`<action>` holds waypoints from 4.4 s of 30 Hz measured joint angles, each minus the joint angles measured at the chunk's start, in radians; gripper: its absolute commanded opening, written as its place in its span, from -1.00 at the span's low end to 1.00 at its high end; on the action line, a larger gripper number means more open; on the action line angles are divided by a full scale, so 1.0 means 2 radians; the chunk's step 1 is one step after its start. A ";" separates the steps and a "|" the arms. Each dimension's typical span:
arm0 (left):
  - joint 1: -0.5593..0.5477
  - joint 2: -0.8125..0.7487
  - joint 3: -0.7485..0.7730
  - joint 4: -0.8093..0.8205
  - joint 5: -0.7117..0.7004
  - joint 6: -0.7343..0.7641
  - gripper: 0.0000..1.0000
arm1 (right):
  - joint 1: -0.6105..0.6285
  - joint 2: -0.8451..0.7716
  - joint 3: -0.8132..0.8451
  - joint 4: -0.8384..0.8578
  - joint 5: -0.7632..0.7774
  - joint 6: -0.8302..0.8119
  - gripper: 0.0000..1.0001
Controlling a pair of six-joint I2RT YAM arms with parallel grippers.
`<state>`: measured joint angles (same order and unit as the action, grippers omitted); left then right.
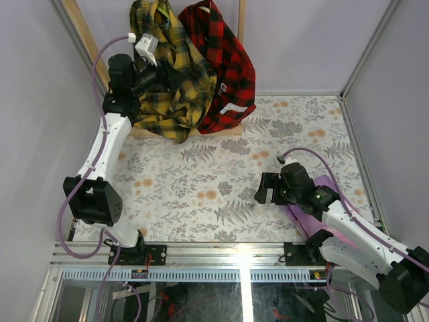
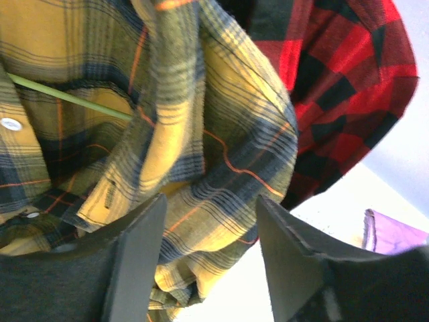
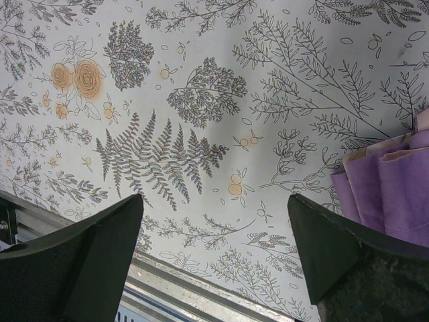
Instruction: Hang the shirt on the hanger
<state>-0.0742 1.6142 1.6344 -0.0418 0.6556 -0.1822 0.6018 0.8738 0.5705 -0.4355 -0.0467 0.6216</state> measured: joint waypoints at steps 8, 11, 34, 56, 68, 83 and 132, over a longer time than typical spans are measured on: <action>0.001 0.043 0.054 0.000 -0.009 0.002 -0.78 | 0.000 0.000 0.000 0.000 0.000 0.000 0.93; 0.001 0.058 0.074 0.001 -0.009 -0.001 -0.98 | 0.000 0.000 0.000 0.000 0.000 0.000 0.93; 0.047 0.114 0.175 0.064 0.089 -0.110 0.17 | 0.000 -0.001 -0.007 0.000 0.000 0.000 0.93; 0.108 0.130 0.155 0.236 0.183 -0.238 0.30 | 0.000 0.006 -0.007 0.000 -0.001 0.000 0.94; 0.083 0.142 0.156 0.217 0.190 -0.214 0.26 | 0.000 0.006 -0.007 0.000 -0.004 0.000 0.94; 0.067 0.179 0.179 0.208 0.191 -0.224 -0.82 | 0.000 0.006 -0.007 0.000 -0.004 0.000 0.93; 0.109 0.136 0.188 0.076 0.016 -0.178 0.51 | 0.000 0.007 -0.012 0.000 -0.013 0.000 0.94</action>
<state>0.1429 1.8854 2.0113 0.1108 0.6876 -0.5388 0.6018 0.8875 0.5457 -0.4362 -0.0727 0.6216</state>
